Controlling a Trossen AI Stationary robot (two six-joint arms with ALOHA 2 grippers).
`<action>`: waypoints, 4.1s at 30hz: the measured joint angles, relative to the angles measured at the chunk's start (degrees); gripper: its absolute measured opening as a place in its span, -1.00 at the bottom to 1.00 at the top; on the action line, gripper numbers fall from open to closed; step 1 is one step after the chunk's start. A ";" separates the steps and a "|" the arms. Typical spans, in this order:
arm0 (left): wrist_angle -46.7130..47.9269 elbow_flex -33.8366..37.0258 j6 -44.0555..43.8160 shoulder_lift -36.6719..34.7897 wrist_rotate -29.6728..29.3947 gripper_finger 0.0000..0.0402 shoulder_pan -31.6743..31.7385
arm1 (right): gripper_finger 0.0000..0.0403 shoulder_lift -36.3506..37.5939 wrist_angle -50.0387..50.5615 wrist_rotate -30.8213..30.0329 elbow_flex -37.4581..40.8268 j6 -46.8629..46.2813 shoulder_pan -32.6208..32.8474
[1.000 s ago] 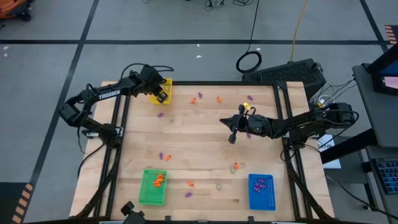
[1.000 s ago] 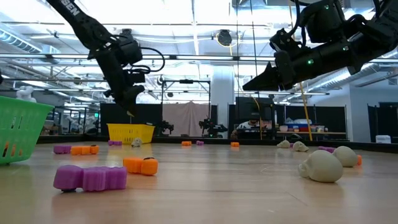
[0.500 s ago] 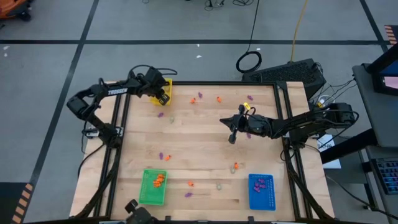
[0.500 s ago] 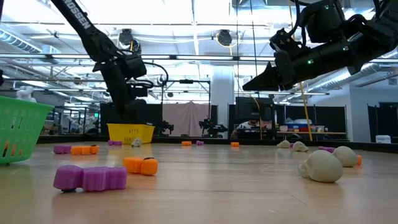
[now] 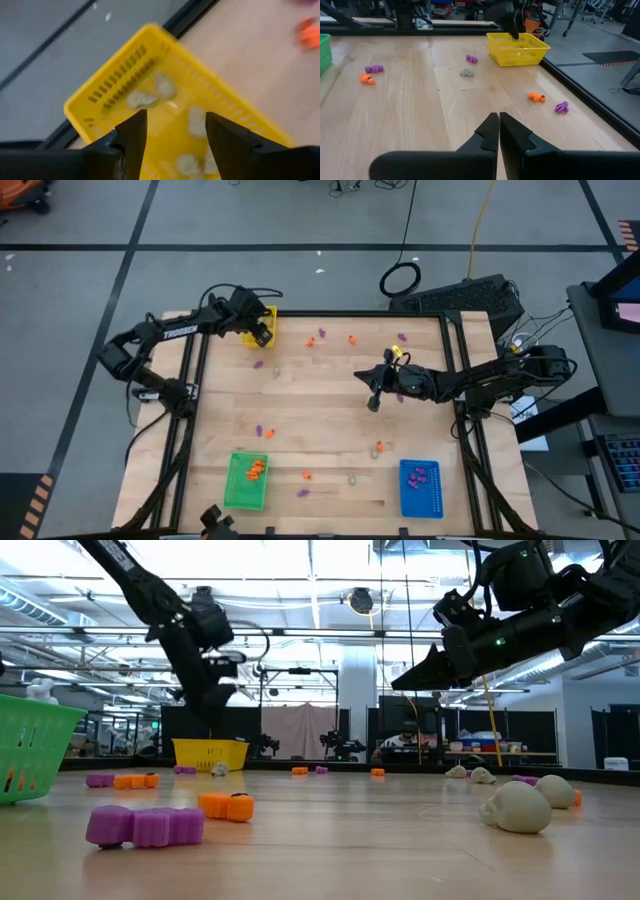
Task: Sort Halloween decoration
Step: Put the purple skeleton toy into the blue bin, then put the gray skull toy into the yellow bin
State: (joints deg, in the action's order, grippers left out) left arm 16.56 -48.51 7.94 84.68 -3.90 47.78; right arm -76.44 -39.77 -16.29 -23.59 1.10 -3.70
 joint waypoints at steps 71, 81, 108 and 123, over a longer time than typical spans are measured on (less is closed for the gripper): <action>-41.35 38.78 -7.85 -33.30 -5.89 -0.61 -46.46 | -0.93 -9.03 86.05 12.72 -30.69 -43.72 9.98; -41.47 38.78 -8.21 -33.28 -6.05 -0.61 -46.43 | -0.94 -9.01 88.70 19.67 -39.50 -72.25 37.05; -41.64 38.78 -7.94 -33.28 -6.62 -0.61 -46.43 | -0.41 -13.94 86.56 27.66 -31.31 -98.08 49.79; -46.89 38.71 -5.33 -33.44 -3.82 -0.61 -46.43 | -0.79 -14.39 88.97 17.77 -43.95 -90.33 46.81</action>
State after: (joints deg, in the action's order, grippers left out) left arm -30.33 -9.80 2.61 51.24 -7.72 1.34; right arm -90.83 49.20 1.48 -67.54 -89.23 43.11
